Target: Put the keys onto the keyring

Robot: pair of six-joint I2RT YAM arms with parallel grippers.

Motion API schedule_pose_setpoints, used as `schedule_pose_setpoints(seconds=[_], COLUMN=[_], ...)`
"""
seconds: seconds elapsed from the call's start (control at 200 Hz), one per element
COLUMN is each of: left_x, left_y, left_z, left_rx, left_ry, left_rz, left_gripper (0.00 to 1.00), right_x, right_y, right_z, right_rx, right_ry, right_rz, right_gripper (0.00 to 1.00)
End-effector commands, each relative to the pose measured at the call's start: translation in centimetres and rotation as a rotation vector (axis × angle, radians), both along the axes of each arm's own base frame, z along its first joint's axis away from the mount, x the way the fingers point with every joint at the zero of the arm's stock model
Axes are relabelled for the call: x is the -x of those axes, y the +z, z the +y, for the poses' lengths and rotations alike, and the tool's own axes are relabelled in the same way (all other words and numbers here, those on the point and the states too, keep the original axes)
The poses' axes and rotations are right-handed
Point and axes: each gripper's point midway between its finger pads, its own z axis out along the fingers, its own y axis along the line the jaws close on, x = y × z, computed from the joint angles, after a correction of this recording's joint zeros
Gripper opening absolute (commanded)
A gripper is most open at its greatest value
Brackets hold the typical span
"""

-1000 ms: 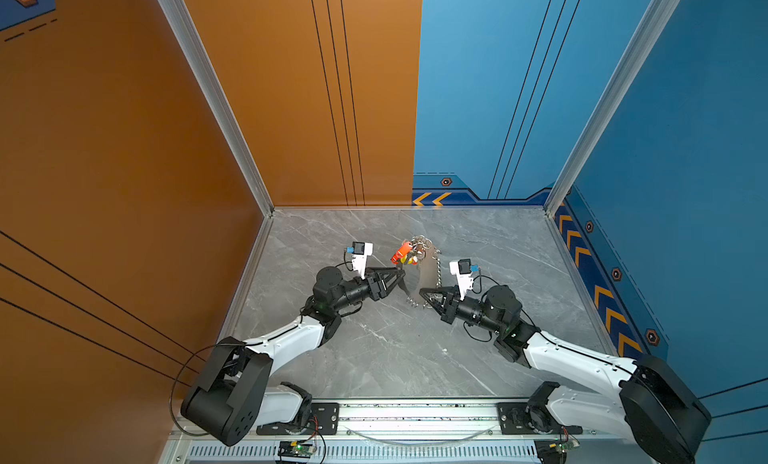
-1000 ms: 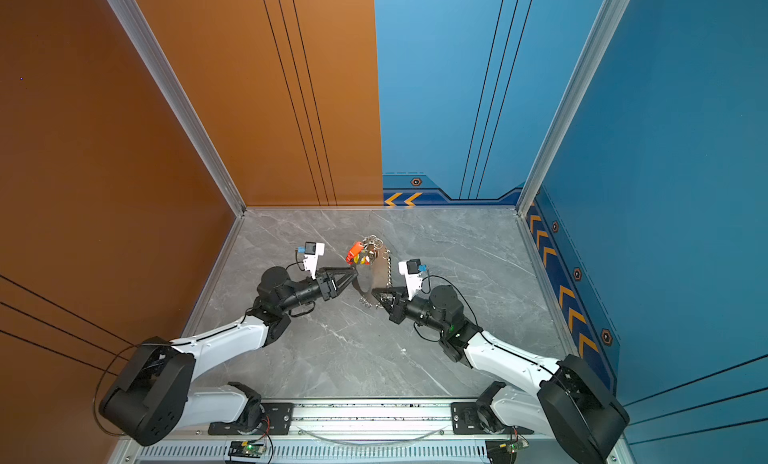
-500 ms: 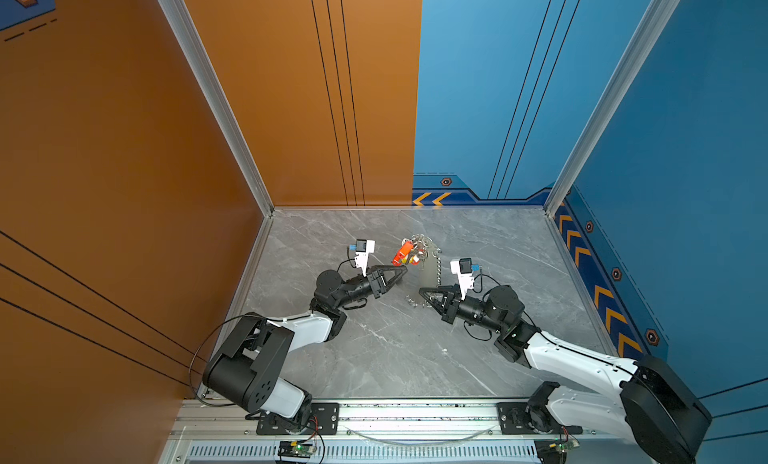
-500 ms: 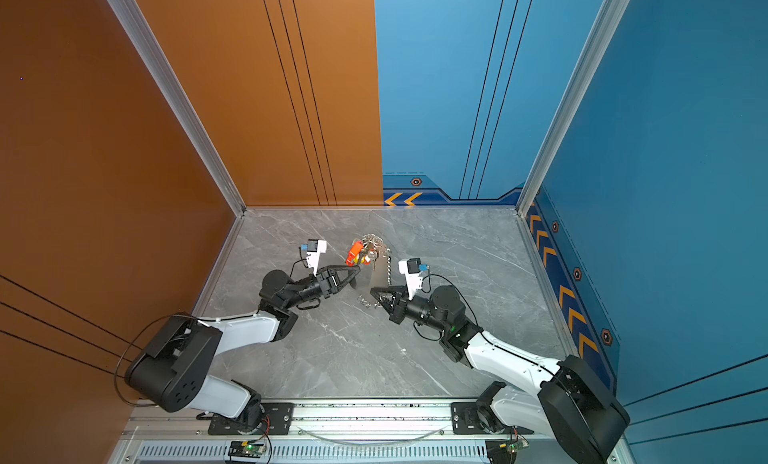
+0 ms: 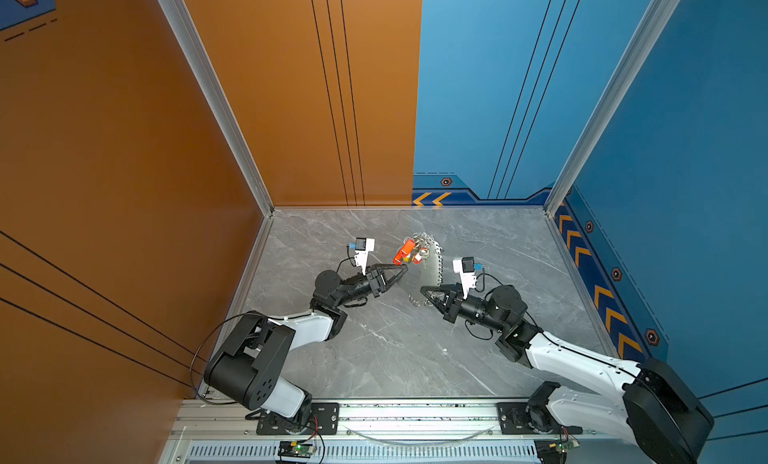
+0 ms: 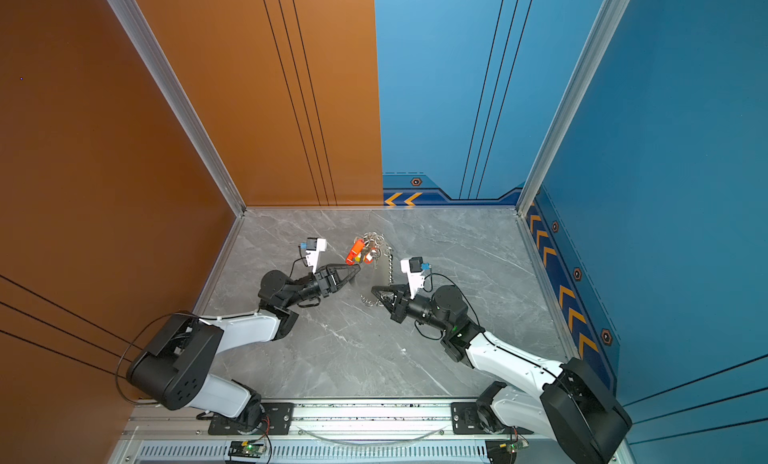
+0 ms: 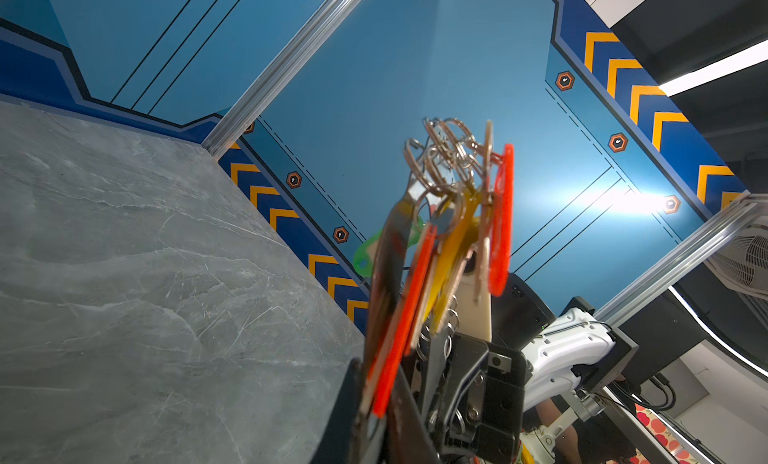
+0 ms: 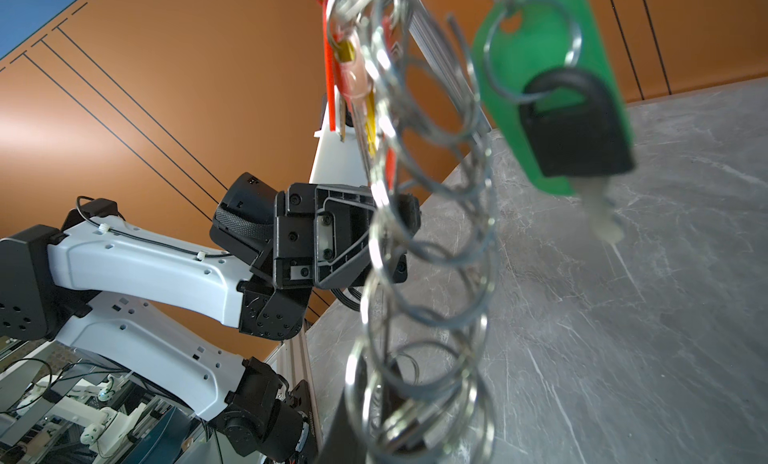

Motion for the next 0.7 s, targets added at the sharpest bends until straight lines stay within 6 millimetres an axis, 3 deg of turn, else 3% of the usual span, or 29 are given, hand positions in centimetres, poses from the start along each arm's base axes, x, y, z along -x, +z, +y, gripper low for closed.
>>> schedule_pose_setpoints(seconds=[0.0,0.215,0.696], left_x=[0.3,0.9,0.9], left_y=[1.6,1.4,1.7], left_z=[-0.2,-0.4,-0.5], left_rx=[0.018,0.009,0.012], left_ry=[-0.027,-0.044,-0.051], left_rz=[-0.058,-0.066,-0.072], left_gripper=[0.20,0.28,0.08], right_x=[-0.6,-0.8,-1.9], right_y=[1.4,2.0,1.8], right_z=[-0.7,-1.0,-1.7], right_rx=[-0.026,-0.044,-0.087], right_ry=[-0.038,-0.054,-0.100], right_rz=[-0.046,-0.056,-0.026], right_gripper=[0.00,0.00,0.00])
